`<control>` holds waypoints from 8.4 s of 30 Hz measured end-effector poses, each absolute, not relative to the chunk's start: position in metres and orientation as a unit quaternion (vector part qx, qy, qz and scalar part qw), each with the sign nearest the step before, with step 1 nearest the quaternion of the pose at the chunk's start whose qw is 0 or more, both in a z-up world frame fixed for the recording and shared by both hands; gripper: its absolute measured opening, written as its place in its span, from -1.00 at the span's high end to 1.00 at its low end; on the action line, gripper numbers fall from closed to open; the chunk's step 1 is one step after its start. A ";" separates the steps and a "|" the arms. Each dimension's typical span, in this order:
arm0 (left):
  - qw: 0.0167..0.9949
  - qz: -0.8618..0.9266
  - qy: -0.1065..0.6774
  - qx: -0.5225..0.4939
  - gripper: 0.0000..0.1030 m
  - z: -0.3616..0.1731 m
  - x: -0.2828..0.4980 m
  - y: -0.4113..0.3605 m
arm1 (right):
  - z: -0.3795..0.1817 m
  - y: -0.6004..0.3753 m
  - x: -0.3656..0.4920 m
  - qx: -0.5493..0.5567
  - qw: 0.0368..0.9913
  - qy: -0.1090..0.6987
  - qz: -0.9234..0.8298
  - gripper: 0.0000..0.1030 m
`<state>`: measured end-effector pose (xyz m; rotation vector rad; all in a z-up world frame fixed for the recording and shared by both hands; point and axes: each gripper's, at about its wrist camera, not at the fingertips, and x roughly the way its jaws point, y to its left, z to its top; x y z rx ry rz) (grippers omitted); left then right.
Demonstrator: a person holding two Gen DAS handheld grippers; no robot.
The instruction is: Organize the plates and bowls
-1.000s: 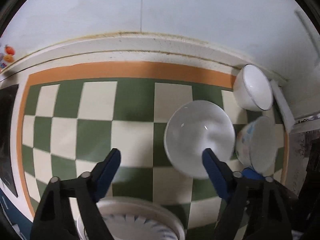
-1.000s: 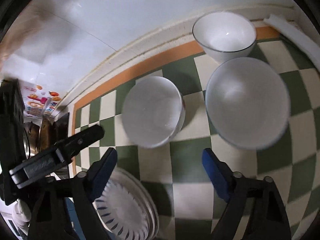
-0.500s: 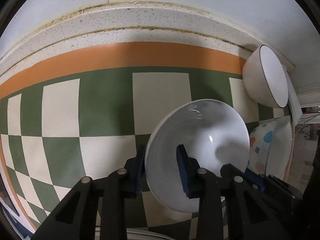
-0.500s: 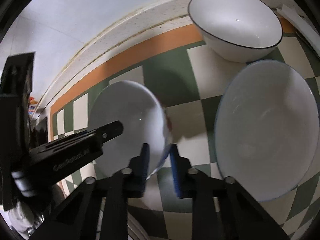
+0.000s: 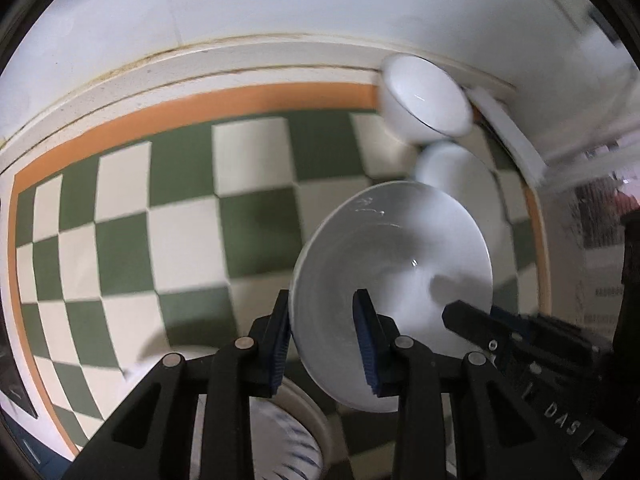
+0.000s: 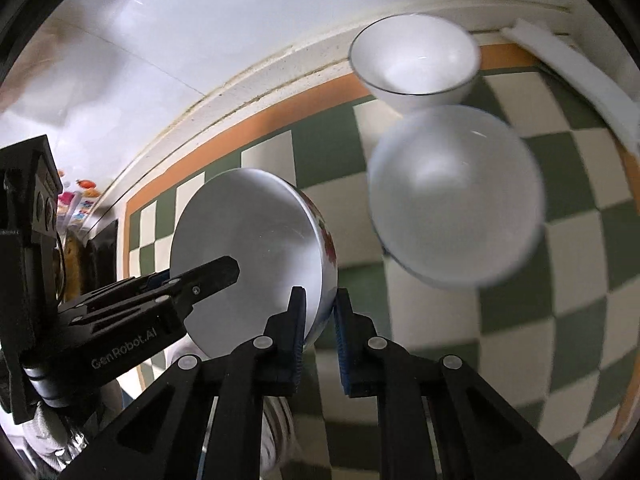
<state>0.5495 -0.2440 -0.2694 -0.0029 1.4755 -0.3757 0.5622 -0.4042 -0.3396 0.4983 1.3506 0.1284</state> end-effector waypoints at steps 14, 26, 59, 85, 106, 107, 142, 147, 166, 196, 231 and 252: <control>0.673 -0.198 0.712 0.032 0.46 -0.318 0.482 -0.300 | -0.362 -0.470 0.450 0.250 0.726 0.640 0.032 0.70; 0.650 -0.187 0.734 0.064 0.46 -0.345 0.464 -0.319 | -0.397 -0.482 0.434 0.259 0.703 0.662 0.035 0.69; 0.701 -0.147 0.698 0.005 0.28 -0.294 0.615 -0.334 | -0.357 -0.563 0.553 0.325 0.736 0.593 0.036 0.07; 0.682 -0.197 0.703 0.021 0.61 -0.320 0.602 -0.362 | -0.384 -0.544 0.595 0.282 0.736 0.615 0.019 0.74; 0.714 -0.249 0.650 0.079 0.61 -0.240 0.493 -0.333 | -0.296 -0.507 0.468 0.290 0.761 0.580 0.025 0.73; 0.712 -0.248 0.652 0.080 0.61 -0.243 0.489 -0.330 | -0.298 -0.504 0.463 0.290 0.759 0.582 0.025 0.73; 0.691 -0.217 0.680 0.112 0.56 -0.287 0.466 -0.324 | -0.369 -0.493 0.432 0.317 0.676 0.665 0.026 0.73; 0.751 -0.190 0.627 0.084 0.44 -0.246 0.501 -0.323 | -0.335 -0.514 0.454 0.341 0.702 0.623 0.050 0.66; 0.777 -0.133 0.615 -0.039 0.44 -0.292 0.705 -0.345 | -0.349 -0.573 0.681 0.282 0.761 0.583 0.038 0.23; 0.728 -0.164 0.665 -0.031 0.65 -0.327 0.719 -0.368 | -0.388 -0.567 0.723 0.271 0.738 0.617 0.043 0.74; 0.729 -0.211 0.651 0.018 0.65 -0.248 0.471 -0.311 | -0.303 -0.493 0.434 0.272 0.753 0.597 0.049 0.74; 0.706 -0.182 0.679 0.084 0.65 -0.299 0.459 -0.319 | -0.358 -0.480 0.429 0.280 0.715 0.640 0.043 0.73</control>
